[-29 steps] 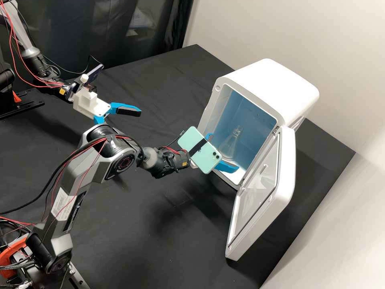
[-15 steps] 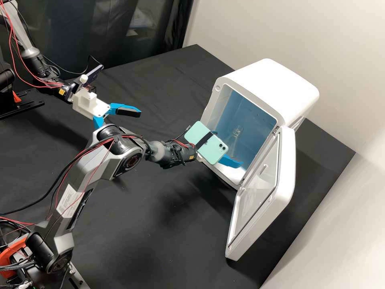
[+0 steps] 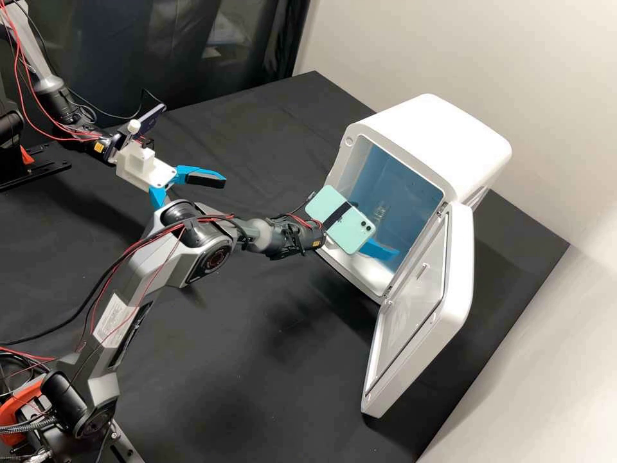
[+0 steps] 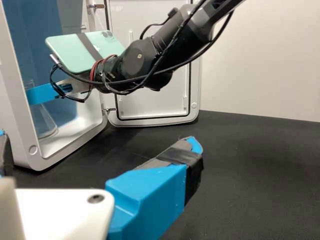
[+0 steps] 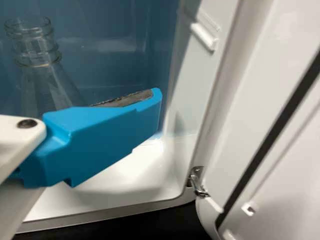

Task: Take the flask out of the incubator

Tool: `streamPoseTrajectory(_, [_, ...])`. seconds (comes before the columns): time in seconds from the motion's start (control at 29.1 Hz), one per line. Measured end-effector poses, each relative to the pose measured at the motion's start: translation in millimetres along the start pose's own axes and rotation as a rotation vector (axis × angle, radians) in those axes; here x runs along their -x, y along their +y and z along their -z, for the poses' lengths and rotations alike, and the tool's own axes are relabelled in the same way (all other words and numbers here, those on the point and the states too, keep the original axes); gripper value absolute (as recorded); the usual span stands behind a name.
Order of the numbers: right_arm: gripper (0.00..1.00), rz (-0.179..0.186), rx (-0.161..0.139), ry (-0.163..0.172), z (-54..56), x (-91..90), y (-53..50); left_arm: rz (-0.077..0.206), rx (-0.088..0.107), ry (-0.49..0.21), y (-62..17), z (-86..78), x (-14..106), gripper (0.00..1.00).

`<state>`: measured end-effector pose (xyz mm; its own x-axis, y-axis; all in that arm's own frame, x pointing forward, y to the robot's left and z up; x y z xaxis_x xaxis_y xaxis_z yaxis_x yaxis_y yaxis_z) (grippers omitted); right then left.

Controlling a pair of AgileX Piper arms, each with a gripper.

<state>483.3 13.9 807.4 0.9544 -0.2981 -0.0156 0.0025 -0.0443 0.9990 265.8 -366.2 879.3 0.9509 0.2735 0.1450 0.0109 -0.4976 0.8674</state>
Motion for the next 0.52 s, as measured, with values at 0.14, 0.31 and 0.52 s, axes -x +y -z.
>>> streamPoseTrajectory(0.14, [1.0, 0.012, 0.002, -0.013, 2.8, -5.9, 0.4, 0.0, 0.0, 0.0, 0.0, 0.0, 0.0, 1.0])
streamPoseTrajectory(0.31, [1.0, 0.001, 0.003, -0.017, 10.7, -12.4, 2.9, 0.001, 0.0, -0.005, -0.4, -1.5, -0.1, 1.0])
streamPoseTrajectory(0.52, [1.0, 0.015, 0.025, -0.016, 18.5, -19.4, -2.5, 0.002, -0.001, -0.007, -0.5, -1.9, -0.1, 1.0])
